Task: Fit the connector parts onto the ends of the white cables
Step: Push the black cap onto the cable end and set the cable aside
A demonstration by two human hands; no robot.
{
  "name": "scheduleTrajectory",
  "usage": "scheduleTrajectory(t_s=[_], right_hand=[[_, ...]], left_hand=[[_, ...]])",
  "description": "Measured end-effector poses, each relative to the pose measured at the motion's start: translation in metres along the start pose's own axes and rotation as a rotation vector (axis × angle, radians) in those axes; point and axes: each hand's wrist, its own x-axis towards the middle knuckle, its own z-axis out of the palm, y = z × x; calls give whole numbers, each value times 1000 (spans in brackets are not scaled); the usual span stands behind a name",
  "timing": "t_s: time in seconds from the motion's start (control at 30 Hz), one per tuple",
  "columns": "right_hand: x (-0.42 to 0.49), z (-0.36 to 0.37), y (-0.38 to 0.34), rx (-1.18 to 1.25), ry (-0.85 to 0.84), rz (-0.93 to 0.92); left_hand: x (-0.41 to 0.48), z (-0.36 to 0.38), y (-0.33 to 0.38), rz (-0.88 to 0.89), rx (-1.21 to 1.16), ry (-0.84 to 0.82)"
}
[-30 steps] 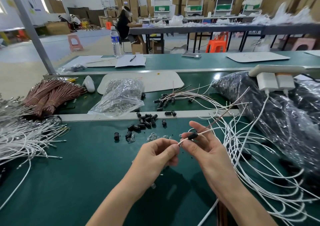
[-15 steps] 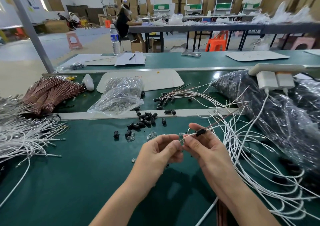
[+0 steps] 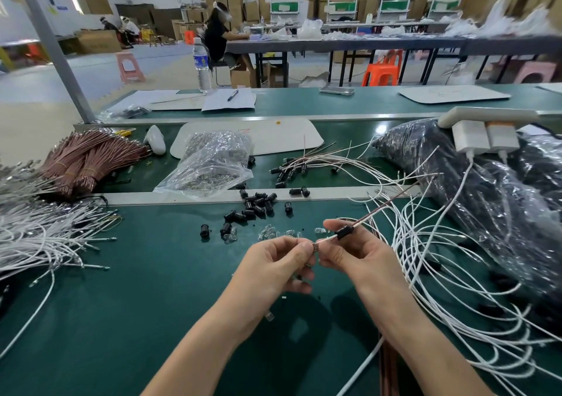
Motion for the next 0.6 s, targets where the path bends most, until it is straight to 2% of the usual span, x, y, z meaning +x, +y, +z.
scheduleTrajectory(t_s=[0.23,0.53,0.6], right_hand=[[-1,0,2,-48,17,-16],[-2,2,0,-31,16,-17],[-2,2,-1,-3,12,-11]], left_hand=[[0,2,0,51,130,38],[3,3,-5,32,138,6],[2,4,-6,93,207,17]])
